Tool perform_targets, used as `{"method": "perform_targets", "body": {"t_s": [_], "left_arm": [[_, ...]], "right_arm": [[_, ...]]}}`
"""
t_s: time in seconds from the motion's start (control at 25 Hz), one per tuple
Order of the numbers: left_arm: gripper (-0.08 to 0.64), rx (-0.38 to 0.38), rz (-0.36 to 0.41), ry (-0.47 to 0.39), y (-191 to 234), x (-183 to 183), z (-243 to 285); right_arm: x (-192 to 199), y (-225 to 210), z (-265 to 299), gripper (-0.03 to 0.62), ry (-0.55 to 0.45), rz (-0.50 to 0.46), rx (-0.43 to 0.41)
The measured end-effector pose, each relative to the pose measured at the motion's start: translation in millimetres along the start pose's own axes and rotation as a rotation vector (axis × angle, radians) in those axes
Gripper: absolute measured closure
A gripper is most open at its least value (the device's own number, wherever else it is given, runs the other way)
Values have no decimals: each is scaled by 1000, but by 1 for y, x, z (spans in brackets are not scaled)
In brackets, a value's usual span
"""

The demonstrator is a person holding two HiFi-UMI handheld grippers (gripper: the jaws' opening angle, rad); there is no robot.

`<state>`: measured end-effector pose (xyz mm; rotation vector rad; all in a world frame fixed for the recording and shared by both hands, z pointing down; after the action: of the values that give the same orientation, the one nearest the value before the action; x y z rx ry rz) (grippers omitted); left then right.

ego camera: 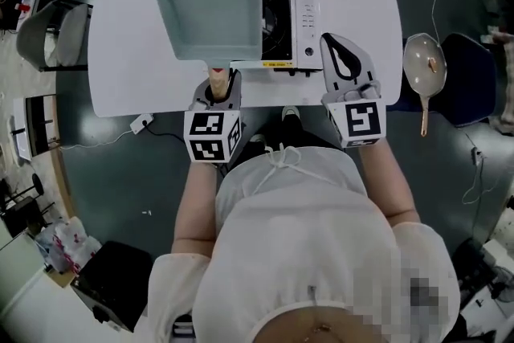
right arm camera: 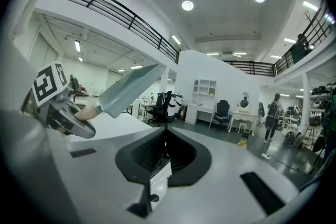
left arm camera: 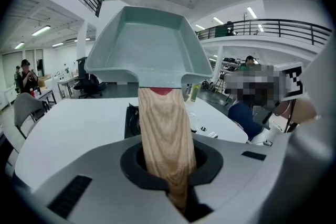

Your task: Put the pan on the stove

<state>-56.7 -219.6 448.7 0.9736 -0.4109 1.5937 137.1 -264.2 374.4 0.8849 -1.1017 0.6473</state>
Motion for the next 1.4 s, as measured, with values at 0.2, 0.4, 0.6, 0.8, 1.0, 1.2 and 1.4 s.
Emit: {"method": "perform_targets", "body": {"t_s": [0.2,0.4,0.6,0.8,1.0,1.2,1.4], "left_arm": [[511,-25,-56,136,-1,29,31],[511,-41,-87,243,-3,50,54],[510,-62,-78,355,-3,73,67],[509,-90,-79,446,-3,89,72],[509,-109,-134,510,-4,97,76],[509,-113,-190,569,-4,104,78],[509,-106,-205,597,-4,101,77]], "right_arm": [[33,-9,19,586,50,33,-57],[60,-13,31,586,95,73,-96],[75,-16,41,586,108,93,-122],[89,-13,42,586,133,103,-144],[102,-16,41,586,156,107,-148],[102,-22,46,586,147,102,-148],[103,-23,51,586,147,116,-151]]}}
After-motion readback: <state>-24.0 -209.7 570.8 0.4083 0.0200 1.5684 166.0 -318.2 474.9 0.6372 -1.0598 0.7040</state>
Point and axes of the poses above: the fingertips, and each gripper's own axes: z forward along the fingers, y to its left, x out of its underside, the point moved 2 cm from there along -z, backward along the fingers, and after that the axes turned 8 degrees about -z, right-handed, at the moved point
